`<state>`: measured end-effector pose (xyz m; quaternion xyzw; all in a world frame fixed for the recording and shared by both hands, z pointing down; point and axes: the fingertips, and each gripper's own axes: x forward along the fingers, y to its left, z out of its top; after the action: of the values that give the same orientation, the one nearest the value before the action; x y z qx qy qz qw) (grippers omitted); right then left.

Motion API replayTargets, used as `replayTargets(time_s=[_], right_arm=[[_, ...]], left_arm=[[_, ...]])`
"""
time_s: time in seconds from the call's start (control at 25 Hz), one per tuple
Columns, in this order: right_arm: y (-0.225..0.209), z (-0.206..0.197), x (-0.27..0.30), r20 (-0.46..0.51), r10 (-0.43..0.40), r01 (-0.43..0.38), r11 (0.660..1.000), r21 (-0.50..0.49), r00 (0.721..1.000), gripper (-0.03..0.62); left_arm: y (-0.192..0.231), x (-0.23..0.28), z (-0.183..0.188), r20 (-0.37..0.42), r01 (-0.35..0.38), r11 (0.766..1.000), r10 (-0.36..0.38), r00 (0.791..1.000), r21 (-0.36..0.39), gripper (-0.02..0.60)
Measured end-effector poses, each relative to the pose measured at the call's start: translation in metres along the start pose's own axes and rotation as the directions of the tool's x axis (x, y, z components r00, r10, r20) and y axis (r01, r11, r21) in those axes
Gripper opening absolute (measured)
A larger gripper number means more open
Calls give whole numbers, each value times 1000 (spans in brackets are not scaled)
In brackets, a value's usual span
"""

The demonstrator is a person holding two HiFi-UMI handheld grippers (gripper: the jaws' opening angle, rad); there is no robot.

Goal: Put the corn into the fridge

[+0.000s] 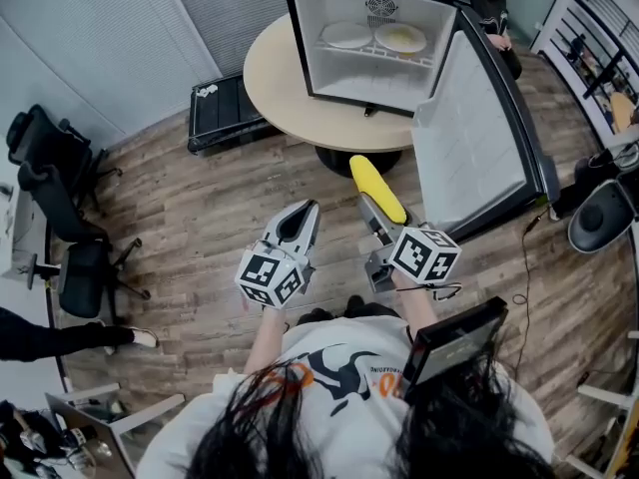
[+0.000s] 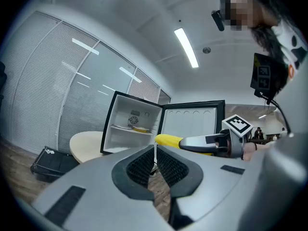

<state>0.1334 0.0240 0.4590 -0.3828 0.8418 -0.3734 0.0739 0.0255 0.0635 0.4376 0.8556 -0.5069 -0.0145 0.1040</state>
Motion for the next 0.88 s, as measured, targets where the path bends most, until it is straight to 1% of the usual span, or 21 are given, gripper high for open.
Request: replayTargets(time_s=[0.6,0.88], right_arm=[[-19,6,15,-50,35,-36,999,-4,998,259],[-24,0,28,-72,41,-40,999,19,997,260]], left_arm=[[-7,29,-7,-19,-10,1000,10,1000,2,14],[-2,34,-10,-41,-10,1000,10,999,4,14]])
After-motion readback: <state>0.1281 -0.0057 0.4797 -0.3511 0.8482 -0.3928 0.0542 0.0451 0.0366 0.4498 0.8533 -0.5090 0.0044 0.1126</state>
